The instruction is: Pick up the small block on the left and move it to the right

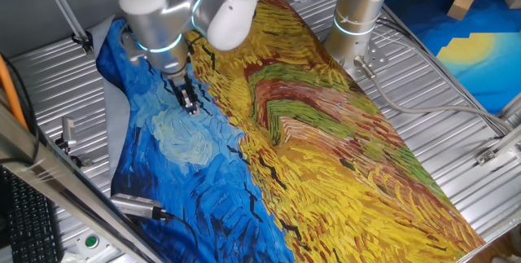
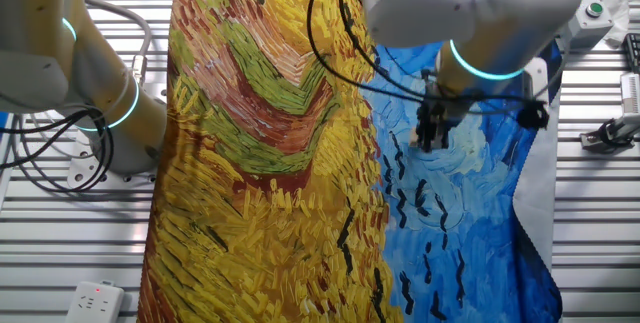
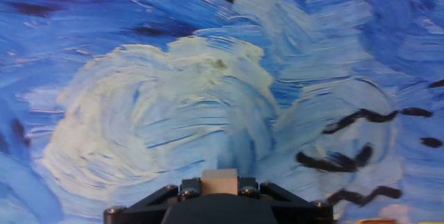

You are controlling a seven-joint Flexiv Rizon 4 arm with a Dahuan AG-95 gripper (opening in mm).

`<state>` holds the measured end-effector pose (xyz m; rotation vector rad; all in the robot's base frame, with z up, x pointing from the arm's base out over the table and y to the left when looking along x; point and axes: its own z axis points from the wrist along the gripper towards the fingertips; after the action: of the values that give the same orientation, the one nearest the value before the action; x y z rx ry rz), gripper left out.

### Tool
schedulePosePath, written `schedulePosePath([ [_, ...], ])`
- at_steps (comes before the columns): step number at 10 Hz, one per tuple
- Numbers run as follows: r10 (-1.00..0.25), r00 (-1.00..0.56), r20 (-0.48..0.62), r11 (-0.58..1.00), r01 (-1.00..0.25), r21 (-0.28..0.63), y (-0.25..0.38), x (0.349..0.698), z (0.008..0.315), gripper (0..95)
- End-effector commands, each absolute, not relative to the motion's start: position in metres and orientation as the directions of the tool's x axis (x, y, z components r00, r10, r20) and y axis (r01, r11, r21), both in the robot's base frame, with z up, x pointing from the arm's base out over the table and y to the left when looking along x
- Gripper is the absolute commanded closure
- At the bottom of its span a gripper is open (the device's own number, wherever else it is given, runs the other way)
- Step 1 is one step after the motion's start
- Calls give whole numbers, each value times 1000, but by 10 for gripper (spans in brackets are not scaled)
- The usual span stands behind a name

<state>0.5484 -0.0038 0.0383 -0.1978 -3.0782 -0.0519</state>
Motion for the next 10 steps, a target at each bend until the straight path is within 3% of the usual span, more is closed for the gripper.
schedulePosePath([
  [1,138,-989,57,990,140,28,12,552,40,950],
  [6,155,-986,58,987,157,26,51,561,70,950],
  [10,175,-984,44,984,176,26,99,568,63,950],
])
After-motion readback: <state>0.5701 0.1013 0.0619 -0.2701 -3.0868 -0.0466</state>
